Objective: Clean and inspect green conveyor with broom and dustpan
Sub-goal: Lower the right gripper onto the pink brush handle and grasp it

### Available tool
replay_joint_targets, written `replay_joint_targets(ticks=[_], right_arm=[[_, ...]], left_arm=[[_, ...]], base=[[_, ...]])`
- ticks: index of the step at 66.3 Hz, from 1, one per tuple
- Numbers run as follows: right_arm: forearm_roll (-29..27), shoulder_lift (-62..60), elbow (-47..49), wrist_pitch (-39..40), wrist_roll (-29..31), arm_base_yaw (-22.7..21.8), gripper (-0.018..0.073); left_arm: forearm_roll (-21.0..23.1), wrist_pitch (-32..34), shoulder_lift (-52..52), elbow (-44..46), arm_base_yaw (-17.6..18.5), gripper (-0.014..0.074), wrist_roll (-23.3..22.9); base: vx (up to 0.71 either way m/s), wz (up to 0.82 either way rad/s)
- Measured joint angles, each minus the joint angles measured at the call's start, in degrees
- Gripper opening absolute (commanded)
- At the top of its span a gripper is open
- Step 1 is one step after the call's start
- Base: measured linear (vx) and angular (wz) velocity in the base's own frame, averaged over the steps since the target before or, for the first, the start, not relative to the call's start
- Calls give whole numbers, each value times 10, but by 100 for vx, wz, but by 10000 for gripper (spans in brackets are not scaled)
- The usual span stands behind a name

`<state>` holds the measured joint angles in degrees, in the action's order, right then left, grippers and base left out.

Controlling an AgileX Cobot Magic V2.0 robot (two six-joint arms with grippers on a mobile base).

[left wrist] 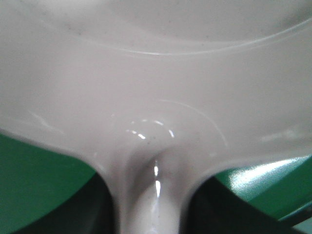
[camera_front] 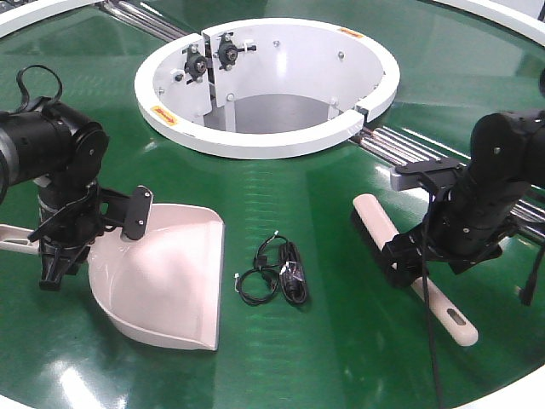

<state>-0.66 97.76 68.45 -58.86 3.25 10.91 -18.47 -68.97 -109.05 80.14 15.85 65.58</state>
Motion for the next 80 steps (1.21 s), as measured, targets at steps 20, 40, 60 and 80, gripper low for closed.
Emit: replay_joint_targets(ticks=[20, 40, 60, 80], right_arm=[[3, 40, 12, 3, 4, 9, 564], [7, 87, 33, -3, 4, 15, 522], [7, 98, 42, -8, 2, 15, 145], [-4, 66, 44, -11, -33, 15, -8]], left_arm=[[0, 0, 0, 0, 0, -6, 0], [0, 0, 0, 0, 0, -6, 0], [0, 0, 0, 0, 0, -6, 0], [0, 0, 0, 0, 0, -6, 0]], base=[[0, 0], [0, 0], [0, 0], [0, 0]])
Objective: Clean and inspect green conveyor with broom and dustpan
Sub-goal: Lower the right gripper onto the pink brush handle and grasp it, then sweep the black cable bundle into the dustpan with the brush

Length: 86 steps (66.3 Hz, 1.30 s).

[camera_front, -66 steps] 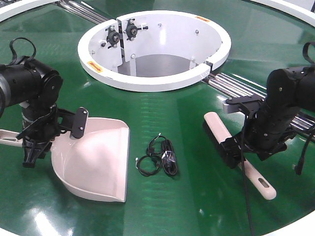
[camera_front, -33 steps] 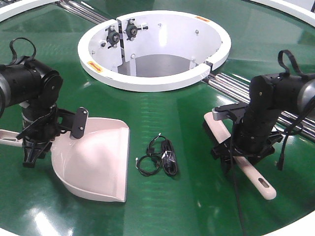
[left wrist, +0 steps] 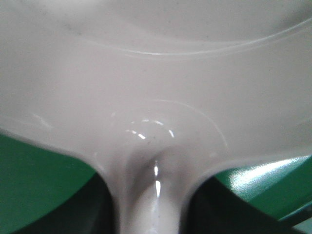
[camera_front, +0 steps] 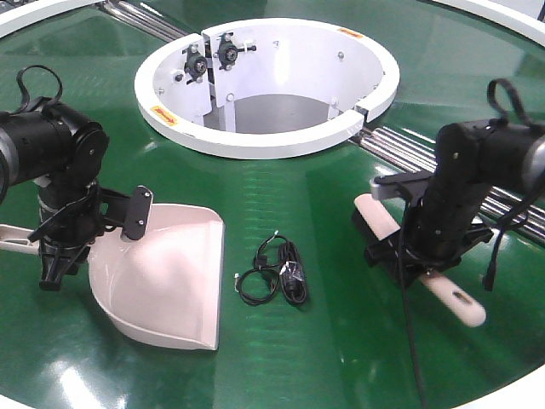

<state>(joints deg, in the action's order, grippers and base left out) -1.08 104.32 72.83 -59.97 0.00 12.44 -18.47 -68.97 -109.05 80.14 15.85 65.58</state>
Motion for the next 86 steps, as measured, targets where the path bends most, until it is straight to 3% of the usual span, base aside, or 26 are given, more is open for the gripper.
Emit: replay_joint_targets(ticks=[14, 36, 48, 66, 86], right_arm=[[-8, -66, -30, 2, -63, 25, -6], [26, -74, -43, 34, -225, 164, -4], [48, -38, -43, 46, -299, 191, -4], [18, 7, -44, 70, -310, 196, -4], [-40, 61, 28, 52, -258, 230, -4]], left_arm=[[0, 0, 0, 0, 0, -6, 0], [0, 0, 0, 0, 0, -6, 0], [0, 0, 0, 0, 0, -6, 0], [0, 0, 0, 0, 0, -6, 0], [0, 0, 0, 0, 0, -6, 0]], base=[[0, 0], [0, 0], [0, 0], [0, 0], [0, 0]])
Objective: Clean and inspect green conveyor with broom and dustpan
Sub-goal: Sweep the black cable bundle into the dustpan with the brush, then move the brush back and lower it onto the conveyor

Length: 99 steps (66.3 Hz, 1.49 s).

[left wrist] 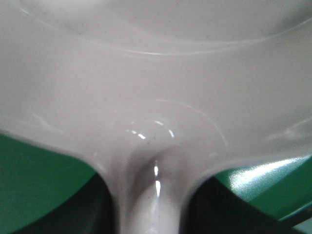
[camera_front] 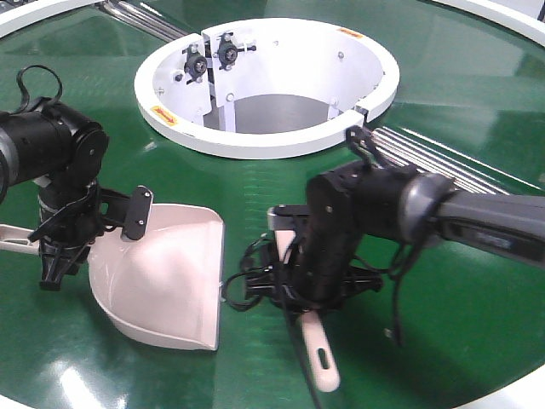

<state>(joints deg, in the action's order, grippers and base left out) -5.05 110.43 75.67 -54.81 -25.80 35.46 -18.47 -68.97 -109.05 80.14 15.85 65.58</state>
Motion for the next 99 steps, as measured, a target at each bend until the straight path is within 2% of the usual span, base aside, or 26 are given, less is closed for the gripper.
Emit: replay_joint_targets(ticks=[16, 29, 48, 56, 70, 78, 89, 99], right_arm=[[-42, 66, 116, -56, 49, 48, -4], [-54, 96, 198, -85, 59, 84, -3], [-74, 102, 249, -108, 70, 96, 1], [-41, 100, 250, -135, 70, 96, 3], [113, 74, 250, -155, 26, 96, 8], [166, 37, 250, -157, 18, 89, 8], [169, -11, 249, -159, 34, 49, 8], [166, -54, 223, -160, 62, -17, 8]], left_arm=[[0, 0, 0, 0, 0, -6, 0], [-1, 0, 0, 0, 0, -6, 0], [0, 0, 0, 0, 0, -6, 0], [0, 0, -1, 0, 0, -6, 0], [0, 0, 0, 0, 0, -6, 0], [0, 0, 0, 0, 0, -6, 0], [0, 0, 0, 0, 0, -6, 0], [0, 0, 0, 0, 0, -6, 0]], base=[[0, 0], [0, 0], [0, 0], [0, 0], [0, 0], [0, 0], [0, 0], [0, 0]])
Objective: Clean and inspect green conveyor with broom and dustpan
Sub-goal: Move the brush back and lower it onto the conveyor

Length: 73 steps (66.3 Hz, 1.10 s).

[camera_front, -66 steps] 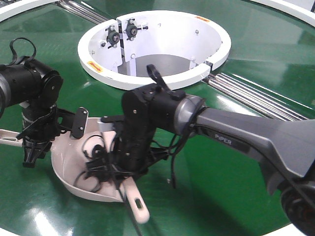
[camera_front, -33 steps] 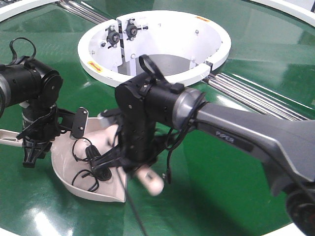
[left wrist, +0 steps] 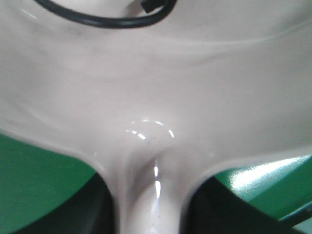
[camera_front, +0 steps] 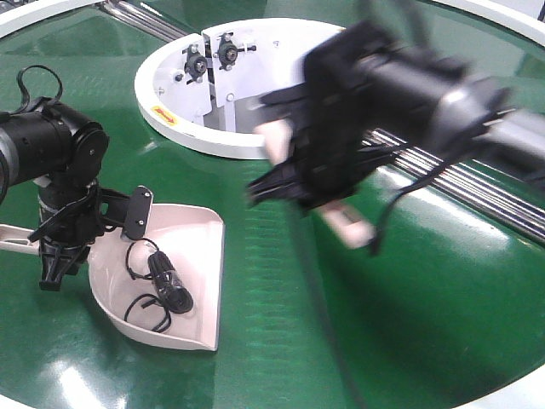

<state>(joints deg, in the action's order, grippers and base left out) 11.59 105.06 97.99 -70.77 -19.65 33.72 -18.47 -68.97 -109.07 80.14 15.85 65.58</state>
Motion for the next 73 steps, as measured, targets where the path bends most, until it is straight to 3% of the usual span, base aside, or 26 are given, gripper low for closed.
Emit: replay_joint_targets(ticks=[16, 33, 53, 73], right_arm=[[-32, -82, -113, 7, 56, -120, 8], [-103, -144, -273, 91, 117, -219, 8], [-138, -146, -406, 194, 165, -239, 21], [-149, -128, -423, 227, 166, -239, 94]], left_arm=[[0, 0, 0, 0, 0, -6, 0], [0, 0, 0, 0, 0, -6, 0], [0, 0, 0, 0, 0, -6, 0], [0, 0, 0, 0, 0, -6, 0]], base=[[0, 0], [0, 0], [0, 0], [0, 0]])
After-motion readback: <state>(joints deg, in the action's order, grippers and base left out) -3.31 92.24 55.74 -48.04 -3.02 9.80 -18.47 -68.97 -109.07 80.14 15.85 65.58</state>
